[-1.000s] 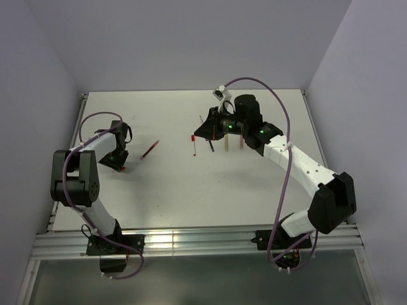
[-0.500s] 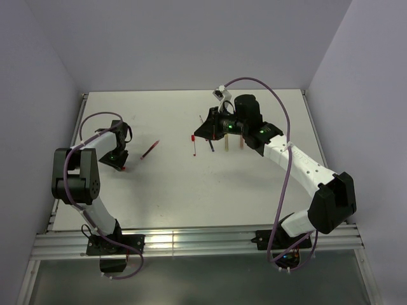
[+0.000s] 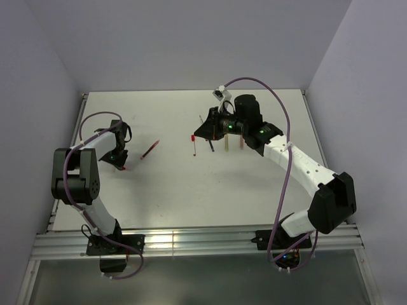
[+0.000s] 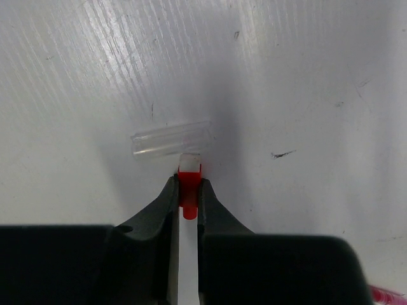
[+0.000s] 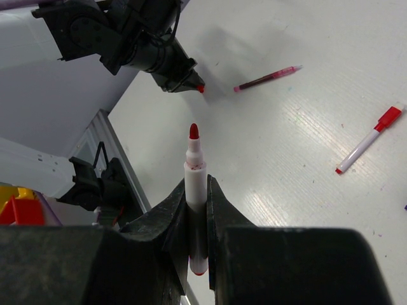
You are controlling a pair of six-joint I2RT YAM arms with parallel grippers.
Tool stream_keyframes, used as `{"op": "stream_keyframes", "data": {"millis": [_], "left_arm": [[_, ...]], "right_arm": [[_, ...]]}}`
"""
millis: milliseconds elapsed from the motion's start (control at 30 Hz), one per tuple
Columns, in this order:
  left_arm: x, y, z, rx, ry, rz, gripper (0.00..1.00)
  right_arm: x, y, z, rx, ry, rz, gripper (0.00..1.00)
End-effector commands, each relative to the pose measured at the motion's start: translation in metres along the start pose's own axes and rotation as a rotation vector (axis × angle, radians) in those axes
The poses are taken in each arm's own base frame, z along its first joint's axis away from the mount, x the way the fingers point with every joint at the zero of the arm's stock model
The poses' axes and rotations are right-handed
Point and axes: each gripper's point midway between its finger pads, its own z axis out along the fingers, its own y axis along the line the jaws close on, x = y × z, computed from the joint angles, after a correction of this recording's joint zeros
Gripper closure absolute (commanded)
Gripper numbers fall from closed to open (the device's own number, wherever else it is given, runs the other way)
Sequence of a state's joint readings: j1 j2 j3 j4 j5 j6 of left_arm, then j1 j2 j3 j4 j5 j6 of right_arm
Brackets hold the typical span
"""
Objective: Insert the pens into the pen caps
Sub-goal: Insert the pen cap onto the pen.
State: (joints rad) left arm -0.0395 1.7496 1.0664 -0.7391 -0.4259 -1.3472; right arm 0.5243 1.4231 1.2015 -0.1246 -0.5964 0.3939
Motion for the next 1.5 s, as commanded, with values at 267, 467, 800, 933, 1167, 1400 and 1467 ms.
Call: {"op": "stream_keyframes", "data": {"millis": [267, 467, 800, 933, 1167, 1400, 1467], "left_arm": [[0.025, -0.014, -0.003, 0.076, 0.112, 0.002, 1.0], [0.027, -0.026, -0.021, 0.123, 0.114, 0.035, 1.0], [0.011, -0.044, -0.063, 0.253, 0.116, 0.046, 1.0], [0.008, -0.053, -0.08, 0.323, 0.126, 0.056, 1.0], [0.002, -0.088, -0.136, 0.576, 0.143, 0.116, 1.0], [0.001, -0.133, -0.223, 1.022, 0.179, 0.218, 0.99], [0.004, -0.138, -0.255, 1.169, 0.199, 0.252, 1.0]], "right_arm": [[-0.008, 0.004, -0.005, -0.019, -0.025, -0.044, 1.0], [-0.008, 0.004, -0.006, -0.014, -0.026, -0.046, 1.0], [-0.008, 0.004, -0.005, -0.011, -0.024, -0.047, 1.0], [-0.007, 0.003, -0.004, -0.015, -0.021, -0.045, 1.0], [-0.008, 0.006, -0.005, -0.03, -0.023, -0.052, 1.0], [-0.002, 0.027, -0.004, -0.17, 0.002, -0.047, 1.0], [-0.001, 0.034, -0.004, -0.217, 0.01, -0.033, 1.0]]}}
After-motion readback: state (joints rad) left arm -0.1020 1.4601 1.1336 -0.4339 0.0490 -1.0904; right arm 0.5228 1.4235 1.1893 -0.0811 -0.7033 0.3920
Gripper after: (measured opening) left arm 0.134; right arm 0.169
